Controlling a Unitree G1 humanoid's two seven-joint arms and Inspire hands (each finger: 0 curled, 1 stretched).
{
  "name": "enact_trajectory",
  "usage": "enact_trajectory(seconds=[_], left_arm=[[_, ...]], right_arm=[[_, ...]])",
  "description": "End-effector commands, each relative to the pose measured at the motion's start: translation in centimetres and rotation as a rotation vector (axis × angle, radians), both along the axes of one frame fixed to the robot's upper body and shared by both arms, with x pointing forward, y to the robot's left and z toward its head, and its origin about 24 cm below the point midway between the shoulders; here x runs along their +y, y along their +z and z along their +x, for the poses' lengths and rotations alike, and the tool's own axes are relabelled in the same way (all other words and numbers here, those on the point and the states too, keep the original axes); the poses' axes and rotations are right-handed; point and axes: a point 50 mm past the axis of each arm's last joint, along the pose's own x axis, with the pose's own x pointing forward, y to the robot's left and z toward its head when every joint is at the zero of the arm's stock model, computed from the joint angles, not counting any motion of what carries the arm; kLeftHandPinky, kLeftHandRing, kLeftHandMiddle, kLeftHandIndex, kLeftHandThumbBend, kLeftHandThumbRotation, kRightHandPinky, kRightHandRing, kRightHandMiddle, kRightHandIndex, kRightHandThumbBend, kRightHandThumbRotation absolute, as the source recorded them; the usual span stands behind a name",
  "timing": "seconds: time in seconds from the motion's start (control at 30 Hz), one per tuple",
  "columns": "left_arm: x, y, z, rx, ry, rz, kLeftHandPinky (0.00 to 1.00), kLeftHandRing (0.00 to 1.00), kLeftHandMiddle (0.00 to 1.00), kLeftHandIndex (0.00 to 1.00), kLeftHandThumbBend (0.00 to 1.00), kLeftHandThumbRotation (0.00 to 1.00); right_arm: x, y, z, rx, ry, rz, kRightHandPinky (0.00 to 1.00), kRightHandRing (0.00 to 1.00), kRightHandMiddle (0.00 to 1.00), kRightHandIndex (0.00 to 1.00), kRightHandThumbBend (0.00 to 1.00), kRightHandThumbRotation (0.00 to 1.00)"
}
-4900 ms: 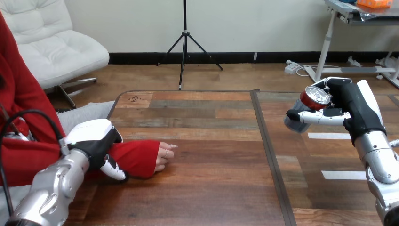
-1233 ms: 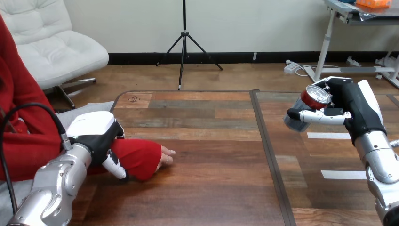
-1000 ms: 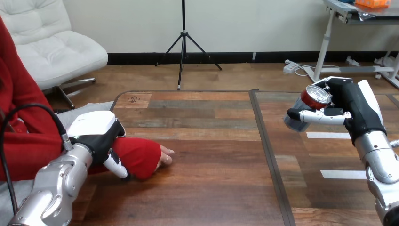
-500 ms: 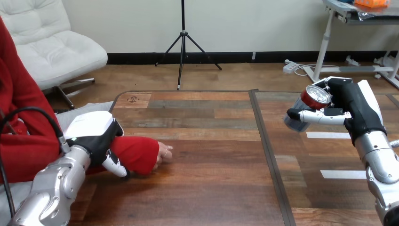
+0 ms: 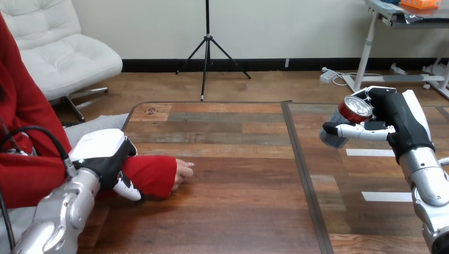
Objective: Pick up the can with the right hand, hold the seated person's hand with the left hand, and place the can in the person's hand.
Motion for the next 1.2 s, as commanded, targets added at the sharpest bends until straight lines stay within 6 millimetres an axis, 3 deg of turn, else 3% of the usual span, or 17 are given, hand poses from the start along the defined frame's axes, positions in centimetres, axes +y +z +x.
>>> enact_trajectory(seconds=[0.0,0.33,1.17], left_arm=[[-0.5,2.1,1.3,-0.11,-0.012,-0.016,0.17,0.23,0.32,0.34,0.68,0.0],[-0.3,2.3,1.3,-0.149,0.01,-0.048,0.17,0.23,0.3,0.31,0.61,0.0],[0.2,3.7,1.3,-0.341,0.014,-0.064,0.16,0.23,0.29,0.27,0.58,0.0]], right_arm=[[0.7,2.8,1.3,-0.13,0.01,0.029,0.29,0.33,0.39,0.43,0.87,0.0],[0.7,2.7,1.3,-0.127,0.009,0.03,0.26,0.3,0.38,0.43,0.88,0.0],[0.7,2.7,1.3,-0.129,0.007,0.035,0.28,0.32,0.39,0.43,0.87,0.0]])
